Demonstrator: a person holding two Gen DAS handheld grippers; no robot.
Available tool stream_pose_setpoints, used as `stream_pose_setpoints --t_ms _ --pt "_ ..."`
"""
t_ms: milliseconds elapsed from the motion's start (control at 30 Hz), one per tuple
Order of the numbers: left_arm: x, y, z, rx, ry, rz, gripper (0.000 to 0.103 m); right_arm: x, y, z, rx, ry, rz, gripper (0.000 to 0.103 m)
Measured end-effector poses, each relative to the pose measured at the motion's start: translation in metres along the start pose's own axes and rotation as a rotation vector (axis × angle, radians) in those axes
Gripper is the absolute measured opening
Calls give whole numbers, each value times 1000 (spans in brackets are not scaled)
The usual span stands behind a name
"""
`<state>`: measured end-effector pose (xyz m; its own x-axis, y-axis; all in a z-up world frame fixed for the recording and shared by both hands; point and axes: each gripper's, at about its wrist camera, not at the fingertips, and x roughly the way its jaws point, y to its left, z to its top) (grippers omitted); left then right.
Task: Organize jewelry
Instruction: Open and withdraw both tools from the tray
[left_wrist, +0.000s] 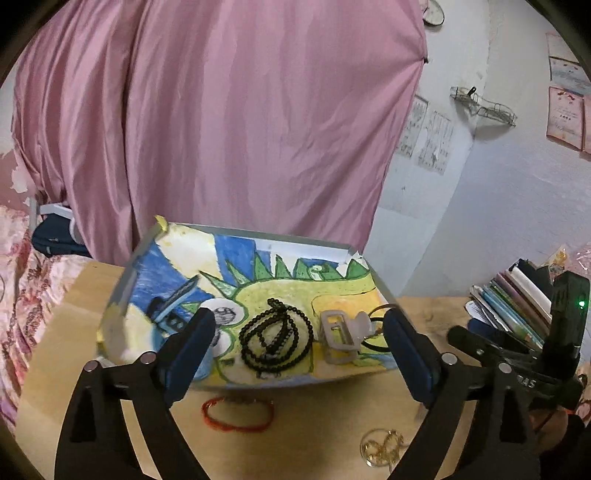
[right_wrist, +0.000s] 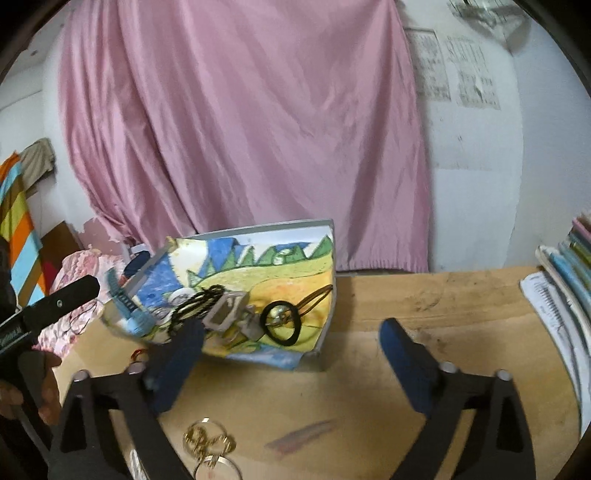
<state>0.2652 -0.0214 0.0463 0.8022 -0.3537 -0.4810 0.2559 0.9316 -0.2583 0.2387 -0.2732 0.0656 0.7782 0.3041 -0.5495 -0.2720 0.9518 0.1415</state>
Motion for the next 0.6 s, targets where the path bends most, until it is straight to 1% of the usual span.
stream_pose_setpoints --t_ms 33,167,300,333,433,600 --pt "-8 -1 -3 -1 -7 7 94 -5 2 -2 -14 -9 5 103" --pt "-37 -2 -13 -5 -35 4 95 -36 17 -17 -96 -66 35 103" --pt "-66 -5 -30 5 -61 19 95 -60 27 -32 -133 -86 62 103" --pt "-75 -5 -36 13 -74 28 95 -65 28 -36 -139 -88 66 103" --pt "-94 -6 -54 18 -86 54 101 -80 31 -50 -151 -84 69 103" --pt "-115 -6 -90 38 -77 92 101 -93 33 -75 -167 -37 55 103"
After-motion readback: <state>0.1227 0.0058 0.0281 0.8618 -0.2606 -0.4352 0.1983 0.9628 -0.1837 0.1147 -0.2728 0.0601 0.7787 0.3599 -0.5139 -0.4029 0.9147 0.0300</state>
